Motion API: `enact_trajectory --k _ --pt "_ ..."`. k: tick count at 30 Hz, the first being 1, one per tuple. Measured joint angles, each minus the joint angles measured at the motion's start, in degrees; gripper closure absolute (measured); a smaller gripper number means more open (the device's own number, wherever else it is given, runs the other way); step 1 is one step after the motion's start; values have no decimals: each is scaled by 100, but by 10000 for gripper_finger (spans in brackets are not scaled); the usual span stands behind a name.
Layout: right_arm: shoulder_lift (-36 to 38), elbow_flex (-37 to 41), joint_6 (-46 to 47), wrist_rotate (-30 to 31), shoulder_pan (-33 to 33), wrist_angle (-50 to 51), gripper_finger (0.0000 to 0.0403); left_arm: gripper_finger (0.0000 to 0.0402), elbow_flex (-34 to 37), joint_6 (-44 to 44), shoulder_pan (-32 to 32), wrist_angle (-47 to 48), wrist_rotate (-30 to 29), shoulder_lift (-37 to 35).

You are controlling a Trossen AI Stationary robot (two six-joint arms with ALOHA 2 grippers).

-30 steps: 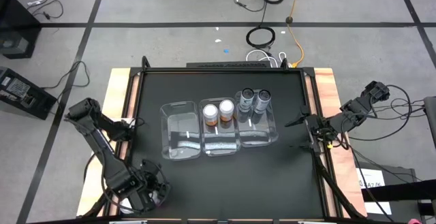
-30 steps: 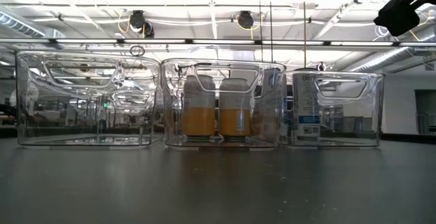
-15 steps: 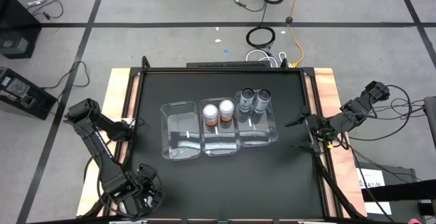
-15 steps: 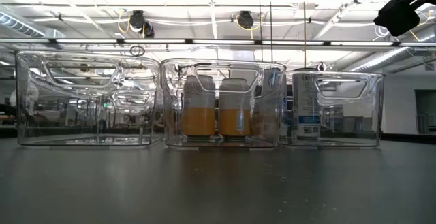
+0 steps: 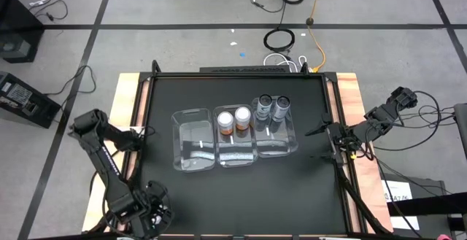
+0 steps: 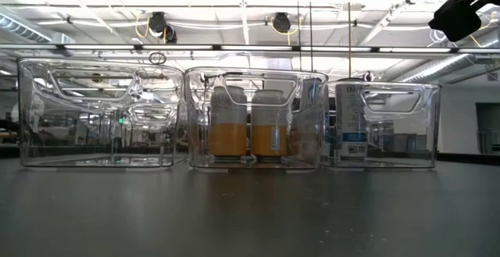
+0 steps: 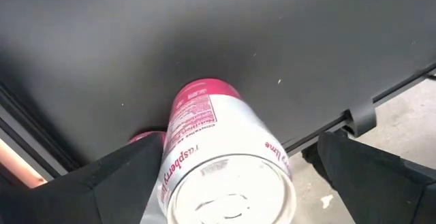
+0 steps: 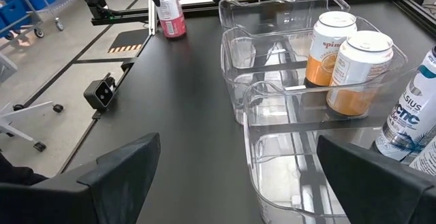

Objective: Sort soda cans
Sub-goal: Put the right red soda can into the left transparent bin

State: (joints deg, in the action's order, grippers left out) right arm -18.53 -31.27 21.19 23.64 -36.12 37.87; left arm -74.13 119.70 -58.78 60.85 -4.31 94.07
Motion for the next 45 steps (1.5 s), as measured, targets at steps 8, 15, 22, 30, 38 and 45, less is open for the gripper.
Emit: enact_trajectory --k 8,15,22,30,38,45 --pt "-1 0 20 2 0 0 14 2 0 -2 -177 -37 279 186" --pt "-1 0 20 2 2 0 14 2 0 -9 -213 -26 276 294" --pt "-2 0 20 2 2 2 14 5 0 0 -206 12 257 336" --pt "0 0 17 2 2 2 14 70 0 0 -151 48 231 336" --pt "-2 0 17 2 2 4 14 88 -2 2 -156 82 228 331" --pt "-2 0 17 2 2 4 14 83 -2 4 -156 89 228 331"
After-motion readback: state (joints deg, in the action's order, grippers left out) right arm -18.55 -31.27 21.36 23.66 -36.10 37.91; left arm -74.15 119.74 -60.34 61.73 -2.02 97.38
